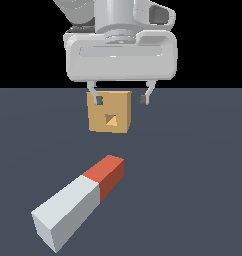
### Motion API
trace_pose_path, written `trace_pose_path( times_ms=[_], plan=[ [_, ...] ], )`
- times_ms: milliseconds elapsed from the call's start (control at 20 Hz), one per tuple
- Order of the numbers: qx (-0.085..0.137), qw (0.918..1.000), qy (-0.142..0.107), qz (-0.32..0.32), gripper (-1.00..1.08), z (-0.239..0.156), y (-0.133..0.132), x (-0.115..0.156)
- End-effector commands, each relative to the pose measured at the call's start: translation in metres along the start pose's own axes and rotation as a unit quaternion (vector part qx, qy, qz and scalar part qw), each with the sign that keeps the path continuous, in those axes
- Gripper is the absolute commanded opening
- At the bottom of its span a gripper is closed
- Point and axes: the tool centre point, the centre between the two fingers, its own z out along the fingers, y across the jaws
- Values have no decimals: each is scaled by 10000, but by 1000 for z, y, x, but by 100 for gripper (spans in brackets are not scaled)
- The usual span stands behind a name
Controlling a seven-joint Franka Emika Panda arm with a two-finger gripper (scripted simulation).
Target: Insert the peg into the horizontal hole in a box.
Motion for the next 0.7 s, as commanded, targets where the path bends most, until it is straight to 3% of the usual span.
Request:
trace_pose_path(
  times_ms=[0,300,650],
  plan=[
    [0,10000,0,0,100,0,0,0],
    [10,9996,6,278,100,11,-5,-15],
    [45,9922,26,1242,100,48,-30,-66]
  ],
)
